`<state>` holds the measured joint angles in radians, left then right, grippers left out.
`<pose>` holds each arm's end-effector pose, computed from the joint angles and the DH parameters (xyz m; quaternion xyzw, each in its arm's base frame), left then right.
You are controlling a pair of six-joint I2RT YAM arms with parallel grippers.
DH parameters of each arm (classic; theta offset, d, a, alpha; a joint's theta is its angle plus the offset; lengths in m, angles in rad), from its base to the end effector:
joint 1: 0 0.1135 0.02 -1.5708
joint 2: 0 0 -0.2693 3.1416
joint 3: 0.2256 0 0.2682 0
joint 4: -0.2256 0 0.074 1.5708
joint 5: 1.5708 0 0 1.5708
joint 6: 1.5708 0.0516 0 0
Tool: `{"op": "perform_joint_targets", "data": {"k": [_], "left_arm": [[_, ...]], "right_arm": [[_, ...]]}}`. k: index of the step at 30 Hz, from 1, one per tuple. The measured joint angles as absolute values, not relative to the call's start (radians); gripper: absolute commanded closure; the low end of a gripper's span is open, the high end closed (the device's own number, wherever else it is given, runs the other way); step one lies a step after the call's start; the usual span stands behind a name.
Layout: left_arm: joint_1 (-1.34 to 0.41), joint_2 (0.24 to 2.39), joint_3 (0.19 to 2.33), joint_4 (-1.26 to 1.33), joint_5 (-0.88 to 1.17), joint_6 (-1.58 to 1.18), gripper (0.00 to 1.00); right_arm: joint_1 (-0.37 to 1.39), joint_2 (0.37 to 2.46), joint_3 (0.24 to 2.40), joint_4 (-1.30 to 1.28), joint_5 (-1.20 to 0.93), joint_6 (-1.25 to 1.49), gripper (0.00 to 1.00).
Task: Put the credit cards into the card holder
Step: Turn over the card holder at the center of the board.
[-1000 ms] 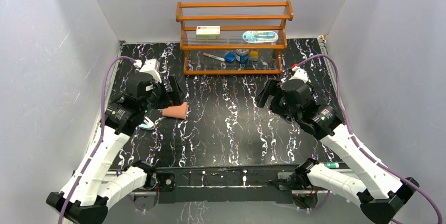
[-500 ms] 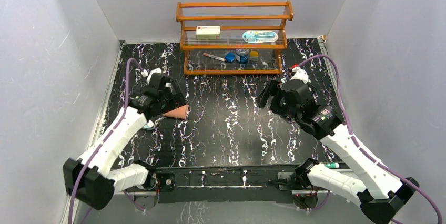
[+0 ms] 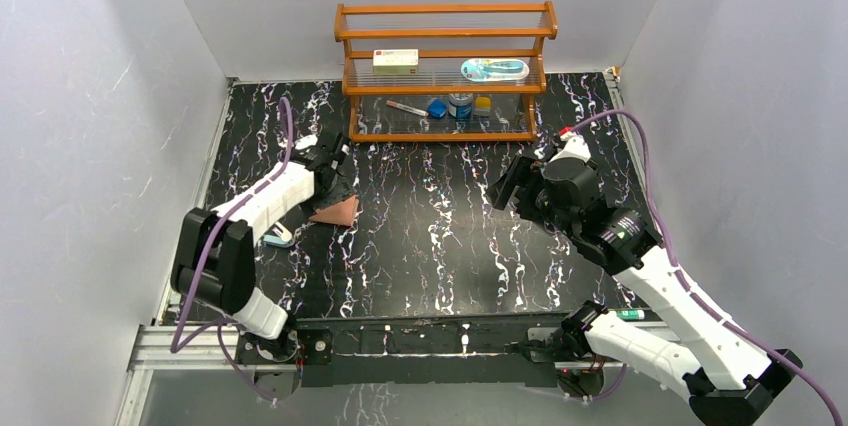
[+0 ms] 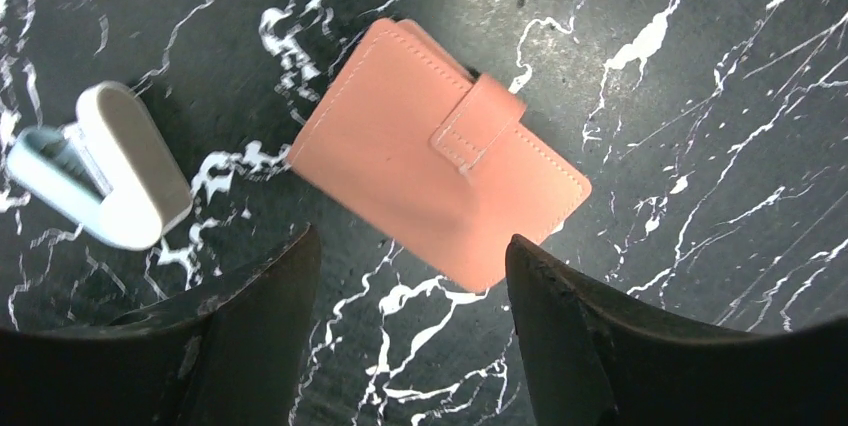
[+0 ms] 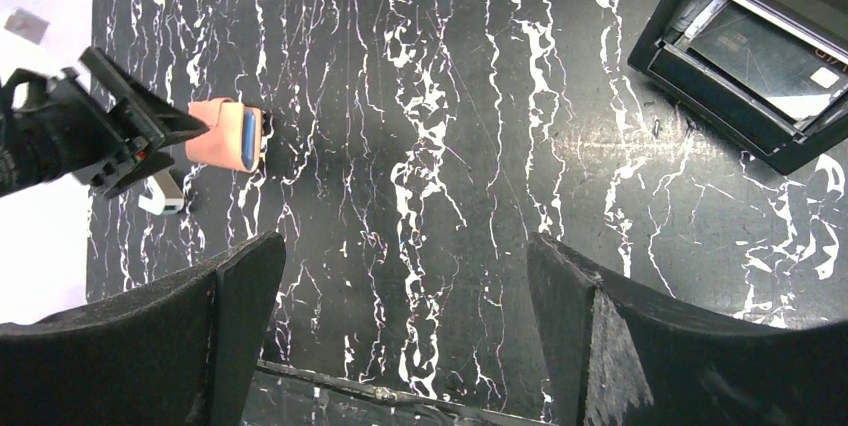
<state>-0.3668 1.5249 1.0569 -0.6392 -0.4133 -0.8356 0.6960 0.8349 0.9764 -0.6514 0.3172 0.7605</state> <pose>0.3082 -0.0962 0.2097 -0.2671 0.9156 0.0375 0.2984 0.1615 0.1139 0.3493 0.1073 0.8487 0.2308 0.4635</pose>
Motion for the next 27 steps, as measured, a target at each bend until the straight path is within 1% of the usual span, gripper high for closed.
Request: {"op": "perform_joint_targets", "data": {"k": [6,9,11,17,21,27], "left_arm": [[-0.320,1.625,1.072,-0.530,-0.268,-0.655,0.36],[-0.313,1.650,1.087,-0.506,-0.220,-0.566,0.34],[-0.327,1.656,1.107,-0.518,-0.229,-0.504,0.34],[-0.429,1.664,1.212,-0.590,-0.342,-0.387,0.39],[-0.467,1.673,1.222,-0.615,-0.401,-0.356,0.42],[-0.492,1.749,1.222,-0.610,-0.406,-0.304,0.50]], "right_arm": [[0.696,0.834,0.974,-0.640,0.266,0.722,0.02],[0.696,0.834,0.970,-0.635,0.250,0.702,0.02],[0.696,0.833,0.970,-0.633,0.247,0.694,0.02],[0.696,0.802,0.935,-0.612,0.236,0.668,0.02],[0.696,0.776,0.905,-0.601,0.232,0.656,0.02],[0.696,0.769,0.905,-0.592,0.233,0.643,0.02]]}}
